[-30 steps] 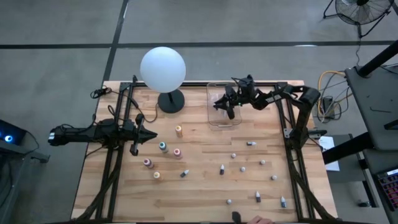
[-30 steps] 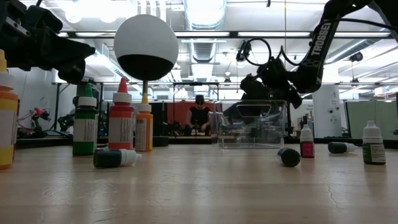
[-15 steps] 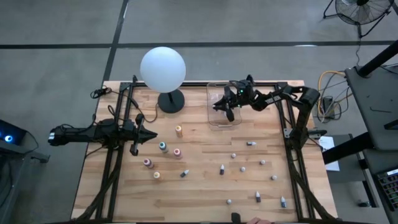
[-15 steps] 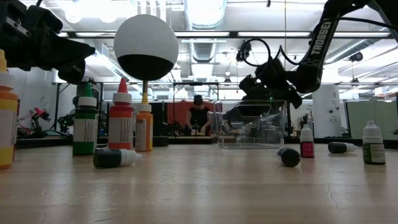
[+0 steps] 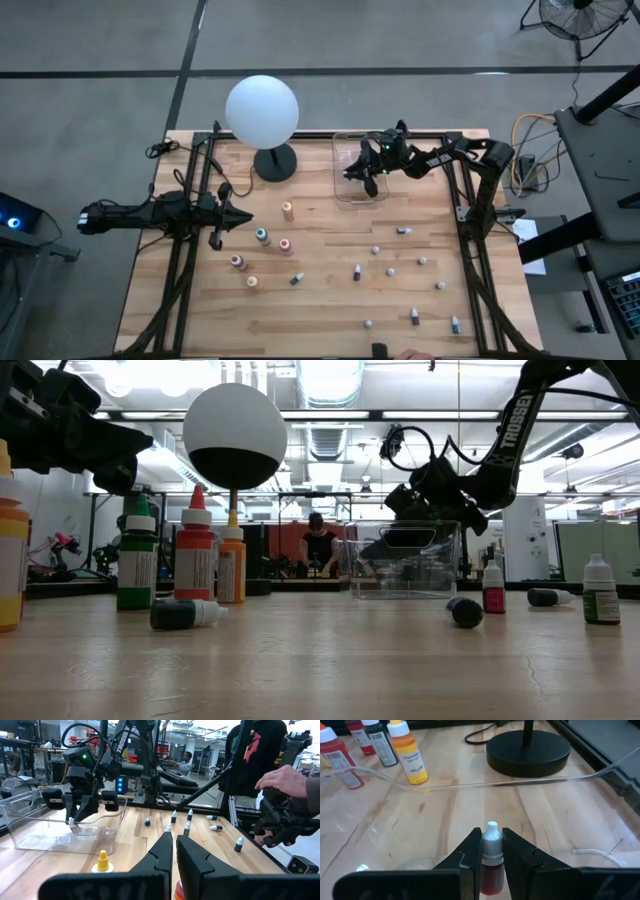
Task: Pick & Place food coloring
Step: Put the small orange food coloring bottle into the transparent bin
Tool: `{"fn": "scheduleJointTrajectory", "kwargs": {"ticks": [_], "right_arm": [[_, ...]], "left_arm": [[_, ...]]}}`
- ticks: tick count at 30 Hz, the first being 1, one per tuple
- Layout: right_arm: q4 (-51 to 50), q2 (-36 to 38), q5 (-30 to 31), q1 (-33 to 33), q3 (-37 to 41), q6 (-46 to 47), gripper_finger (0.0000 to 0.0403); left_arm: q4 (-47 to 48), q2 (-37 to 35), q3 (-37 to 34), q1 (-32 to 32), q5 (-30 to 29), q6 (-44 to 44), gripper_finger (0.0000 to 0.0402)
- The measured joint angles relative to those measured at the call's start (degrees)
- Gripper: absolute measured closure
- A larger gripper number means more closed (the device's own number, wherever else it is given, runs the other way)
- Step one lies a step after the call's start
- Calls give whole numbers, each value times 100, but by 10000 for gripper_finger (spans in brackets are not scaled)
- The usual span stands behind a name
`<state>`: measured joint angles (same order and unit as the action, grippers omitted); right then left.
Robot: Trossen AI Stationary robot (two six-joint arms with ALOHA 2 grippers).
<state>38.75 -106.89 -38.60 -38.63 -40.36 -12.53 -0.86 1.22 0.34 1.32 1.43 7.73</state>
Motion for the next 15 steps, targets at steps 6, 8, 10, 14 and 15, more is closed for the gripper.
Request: {"fn": "scheduleJointTrajectory", "kwargs": {"ticks": [6,8,10,14,15], "right_arm": [[-112,0,118,-1,0,-73,353],[-169,0,130,0,0,-87,353],[-246,0,130,5,0,-132,353],[-294,0,130,15,0,-141,353],[-294,0,130,15,0,-147,353]], "left_arm": [[0,1,0,1,0,0,401],[-2,0,0,2,2,-1,401],[0,2,0,0,2,0,401],[0,0,0,1,1,0,401],[-2,1,2,2,2,0,401]]}}
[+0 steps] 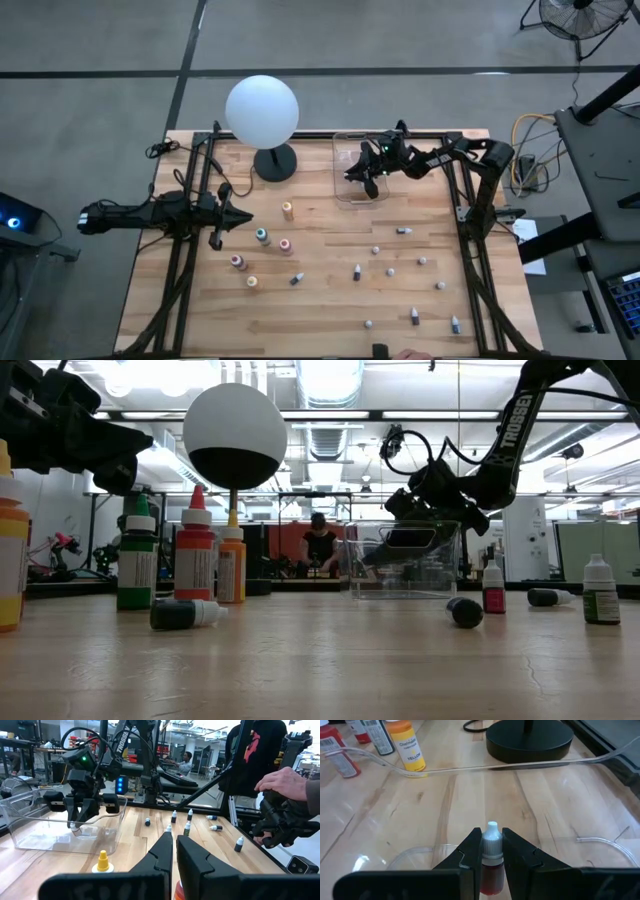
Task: Pick & Place food coloring
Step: Put the small orange food coloring bottle into the transparent bin
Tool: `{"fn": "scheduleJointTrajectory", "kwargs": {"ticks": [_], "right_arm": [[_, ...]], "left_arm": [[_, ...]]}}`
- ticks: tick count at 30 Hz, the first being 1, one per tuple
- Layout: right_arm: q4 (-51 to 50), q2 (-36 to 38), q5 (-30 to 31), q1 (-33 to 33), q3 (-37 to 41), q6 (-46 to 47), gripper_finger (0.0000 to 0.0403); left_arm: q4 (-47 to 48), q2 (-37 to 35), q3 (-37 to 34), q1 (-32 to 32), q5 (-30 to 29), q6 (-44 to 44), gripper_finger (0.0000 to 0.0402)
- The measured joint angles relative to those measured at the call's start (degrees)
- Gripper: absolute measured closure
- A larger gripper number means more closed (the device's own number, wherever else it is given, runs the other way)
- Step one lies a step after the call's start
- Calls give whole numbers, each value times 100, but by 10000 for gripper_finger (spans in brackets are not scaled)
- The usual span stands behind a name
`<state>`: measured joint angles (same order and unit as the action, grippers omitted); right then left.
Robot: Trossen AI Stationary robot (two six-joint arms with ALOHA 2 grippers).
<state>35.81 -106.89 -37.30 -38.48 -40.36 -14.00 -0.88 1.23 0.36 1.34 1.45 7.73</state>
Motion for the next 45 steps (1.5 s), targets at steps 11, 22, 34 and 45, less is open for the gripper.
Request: {"fn": "scheduleJointTrajectory", "kwargs": {"ticks": [11,22,34,45], "right_arm": [[-13,-11,0,75,-113,-166,353],[-396,-300,-4,136,-489,-254,353],[-340,-623,-64,271,-704,31,353],[-334,-652,-74,273,-704,354,331]], "left_arm": [[2,-2,-2,0,-2,0,401],[-1,-2,0,0,0,0,401],[-1,0,-1,-1,-2,0,401],[-1,-2,0,-2,-2,0,401]]}}
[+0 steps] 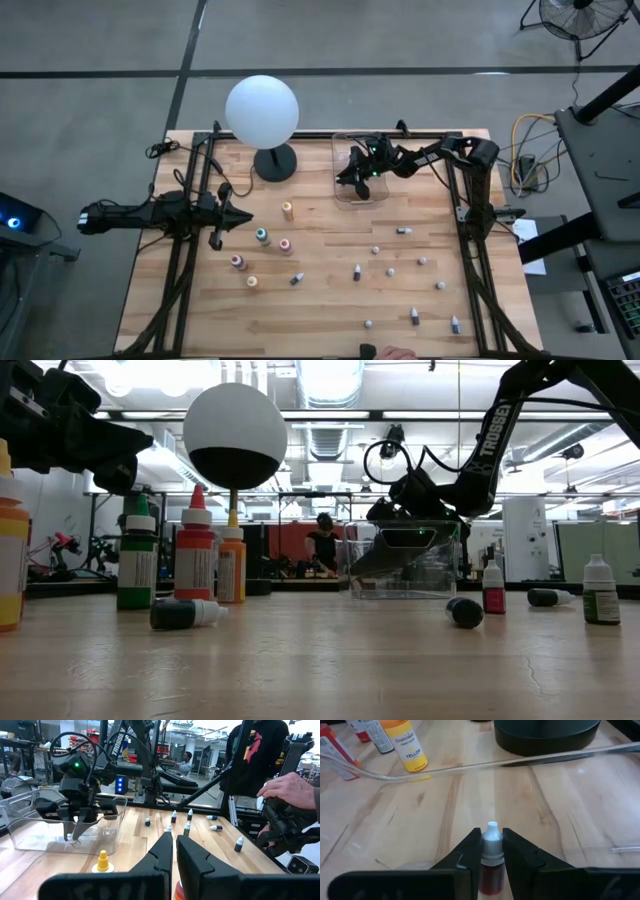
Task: Pick & Place food coloring
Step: Put the small orange food coloring bottle into the transparent bin, then put the small black food coloring bottle into the transparent bin
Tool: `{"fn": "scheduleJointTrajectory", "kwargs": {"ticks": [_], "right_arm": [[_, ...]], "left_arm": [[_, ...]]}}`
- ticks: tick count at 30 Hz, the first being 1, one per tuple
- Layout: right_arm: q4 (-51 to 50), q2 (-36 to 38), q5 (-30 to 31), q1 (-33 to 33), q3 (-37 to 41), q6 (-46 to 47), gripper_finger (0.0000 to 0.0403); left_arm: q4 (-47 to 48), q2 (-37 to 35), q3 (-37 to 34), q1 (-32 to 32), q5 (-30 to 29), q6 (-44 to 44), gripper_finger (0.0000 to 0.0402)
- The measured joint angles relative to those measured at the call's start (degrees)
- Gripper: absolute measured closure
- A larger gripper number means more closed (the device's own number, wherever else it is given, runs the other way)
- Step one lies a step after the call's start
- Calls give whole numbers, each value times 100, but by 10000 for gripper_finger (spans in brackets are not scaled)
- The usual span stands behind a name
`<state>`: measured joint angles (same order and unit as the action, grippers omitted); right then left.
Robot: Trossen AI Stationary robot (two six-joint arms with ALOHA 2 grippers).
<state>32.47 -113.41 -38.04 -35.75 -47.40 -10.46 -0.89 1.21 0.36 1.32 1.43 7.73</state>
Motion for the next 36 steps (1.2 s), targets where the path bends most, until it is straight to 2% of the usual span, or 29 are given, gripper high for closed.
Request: {"fn": "scheduleJointTrajectory", "kwargs": {"ticks": [9,19,31,36], "right_arm": [[-9,31,-276,0,4,161,269],[155,138,-303,-1,12,588,240],[-573,1233,-231,-50,90,420,234],[-1114,2020,9,-46,205,423,234]], "left_arm": [[2,0,-2,0,0,0,401],[0,2,-2,0,0,0,401],[0,2,0,2,0,0,401],[0,0,-2,2,0,0,401]]}}
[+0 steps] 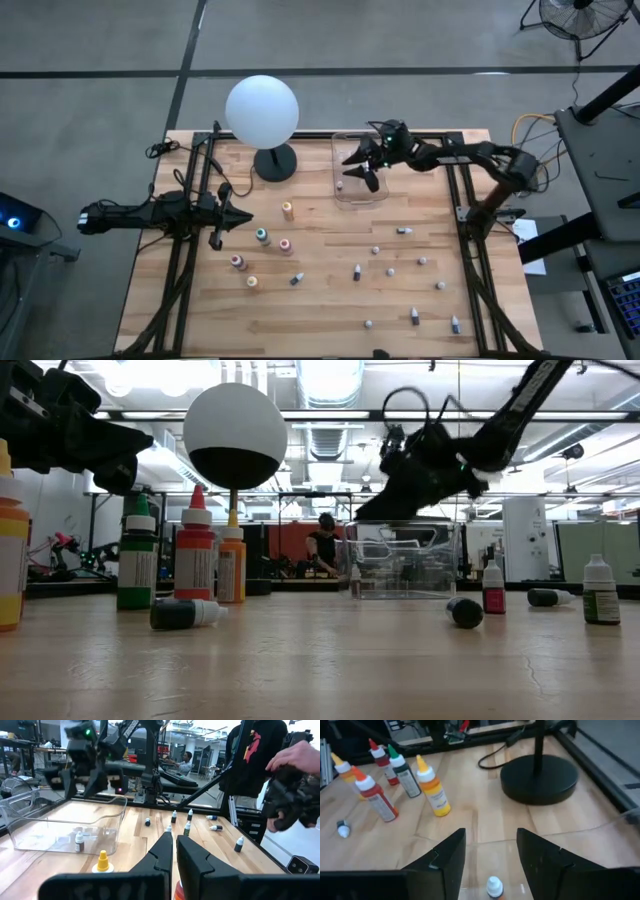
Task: Pick & Place food coloring
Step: Put the small black food coloring bottle into the transparent bin
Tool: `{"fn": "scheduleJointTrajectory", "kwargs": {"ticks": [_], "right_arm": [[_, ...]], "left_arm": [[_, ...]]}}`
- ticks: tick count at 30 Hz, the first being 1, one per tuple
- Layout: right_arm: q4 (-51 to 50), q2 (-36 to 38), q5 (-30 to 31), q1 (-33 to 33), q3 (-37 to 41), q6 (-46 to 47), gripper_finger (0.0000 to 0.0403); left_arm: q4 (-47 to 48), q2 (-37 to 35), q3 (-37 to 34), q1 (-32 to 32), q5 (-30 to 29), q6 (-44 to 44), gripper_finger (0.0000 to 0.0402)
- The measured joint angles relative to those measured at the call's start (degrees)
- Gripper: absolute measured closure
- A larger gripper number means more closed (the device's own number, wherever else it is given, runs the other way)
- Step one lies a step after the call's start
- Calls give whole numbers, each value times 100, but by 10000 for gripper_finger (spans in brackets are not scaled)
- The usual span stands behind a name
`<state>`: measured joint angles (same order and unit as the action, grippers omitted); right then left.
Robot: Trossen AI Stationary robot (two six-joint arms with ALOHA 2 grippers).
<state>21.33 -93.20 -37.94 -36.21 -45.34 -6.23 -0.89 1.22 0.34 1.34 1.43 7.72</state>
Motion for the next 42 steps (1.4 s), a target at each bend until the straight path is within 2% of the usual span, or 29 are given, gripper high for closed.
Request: {"fn": "scheduleJointTrajectory", "kwargs": {"ticks": [9,17,24,30,34,42], "right_arm": [[-2011,1760,1098,279,59,471,234],[-3252,2979,1267,785,59,697,234],[-4173,3631,1265,1382,84,799,234],[-5195,4030,1290,1818,92,1668,239],[-5611,4249,1305,2014,92,1896,247],[-6619,4428,1870,2072,198,2917,263]], "left_arm": [[0,2,0,0,0,0,401],[0,1,0,0,0,-1,401],[0,0,1,-2,0,0,401],[0,1,0,-1,0,0,401],[0,2,0,-1,0,0,401],[-2,2,1,-1,0,0,401]]}}
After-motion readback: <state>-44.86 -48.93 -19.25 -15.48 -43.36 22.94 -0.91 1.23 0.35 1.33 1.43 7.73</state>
